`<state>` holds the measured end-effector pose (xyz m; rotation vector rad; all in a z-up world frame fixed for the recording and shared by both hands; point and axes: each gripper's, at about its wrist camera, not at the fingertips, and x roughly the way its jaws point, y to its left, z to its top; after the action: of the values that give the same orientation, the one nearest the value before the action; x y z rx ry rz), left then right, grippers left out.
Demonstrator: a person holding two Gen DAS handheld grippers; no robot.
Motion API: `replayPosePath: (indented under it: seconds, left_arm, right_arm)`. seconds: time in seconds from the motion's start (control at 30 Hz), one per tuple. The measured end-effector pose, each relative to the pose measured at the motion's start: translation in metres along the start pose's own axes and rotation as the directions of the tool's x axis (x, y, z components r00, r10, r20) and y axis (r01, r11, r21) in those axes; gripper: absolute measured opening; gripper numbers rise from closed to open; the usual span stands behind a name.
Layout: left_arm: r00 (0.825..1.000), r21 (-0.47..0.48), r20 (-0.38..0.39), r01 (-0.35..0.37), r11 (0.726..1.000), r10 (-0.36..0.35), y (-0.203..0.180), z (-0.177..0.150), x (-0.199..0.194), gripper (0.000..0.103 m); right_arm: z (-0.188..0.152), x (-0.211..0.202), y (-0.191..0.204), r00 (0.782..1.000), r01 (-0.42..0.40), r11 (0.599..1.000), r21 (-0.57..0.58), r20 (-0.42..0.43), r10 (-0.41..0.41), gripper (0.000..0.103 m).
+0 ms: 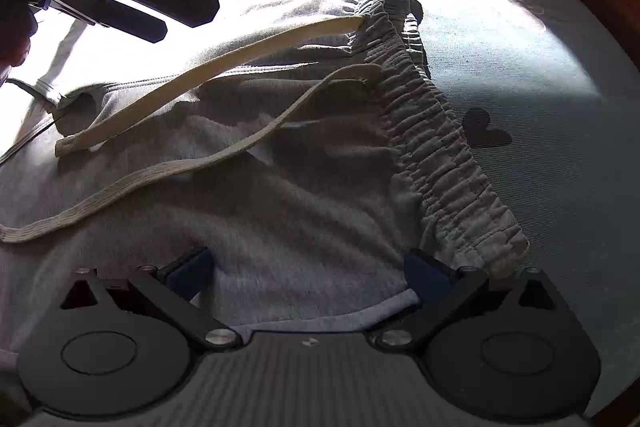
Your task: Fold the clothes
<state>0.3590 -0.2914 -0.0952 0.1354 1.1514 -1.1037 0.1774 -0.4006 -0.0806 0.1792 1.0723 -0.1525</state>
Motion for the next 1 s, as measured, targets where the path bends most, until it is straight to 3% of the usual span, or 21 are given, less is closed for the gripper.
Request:
replayPosePath:
  seconds: [0.07,0.27,0.37,0.47,0.53,0.7,0.8,1.0]
  left_arm:
    - [1.0,0.036,-0.009,-0.01,0.999,0.01,-0.007,0.006,0.018,0.102]
    - [0.998,0.016,-0.06,0.034,0.999,-0.033,-0.011,0.019,0.065,0.102]
    - [0.996,0.031,-0.066,0.055,0.998,-0.053,-0.021,0.031,0.073,0.102]
    - [0.989,0.043,-0.088,0.122,0.992,-0.118,-0.029,0.039,0.064,0.102]
    - [0.992,0.075,-0.078,0.101,0.992,-0.095,-0.031,0.041,0.053,0.102]
    - [0.998,0.089,-0.041,-0.034,0.995,0.038,-0.014,0.036,0.041,0.102]
    - [0.996,0.034,-0.081,-0.044,0.998,0.046,-0.002,0.032,0.061,0.102]
    - [0.999,0.062,-0.029,-0.037,0.997,0.039,-0.017,0.047,0.078,0.102]
  right_arm:
    - [-0.001,0.001,0.001,1.0,0.009,1.0,0.008,0.012,-0.009,0.103]
    - [-0.006,0.0,0.001,0.999,0.008,1.0,0.011,0.048,-0.009,0.103]
    - [-0.007,0.0,0.001,0.998,0.002,1.0,0.007,0.055,-0.002,0.103]
    - [-0.007,0.0,0.0,0.998,-0.005,1.0,0.002,0.055,0.005,0.103]
    - [-0.006,-0.001,-0.001,0.998,-0.014,1.0,-0.002,0.053,0.014,0.103]
    - [-0.007,-0.001,-0.001,0.998,-0.027,1.0,-0.013,0.054,0.028,0.103]
    - [-0.007,0.0,0.0,0.998,-0.028,0.999,-0.017,0.061,0.029,0.103]
    - [-0.008,0.002,0.0,0.997,-0.026,0.999,-0.026,0.076,0.028,0.103]
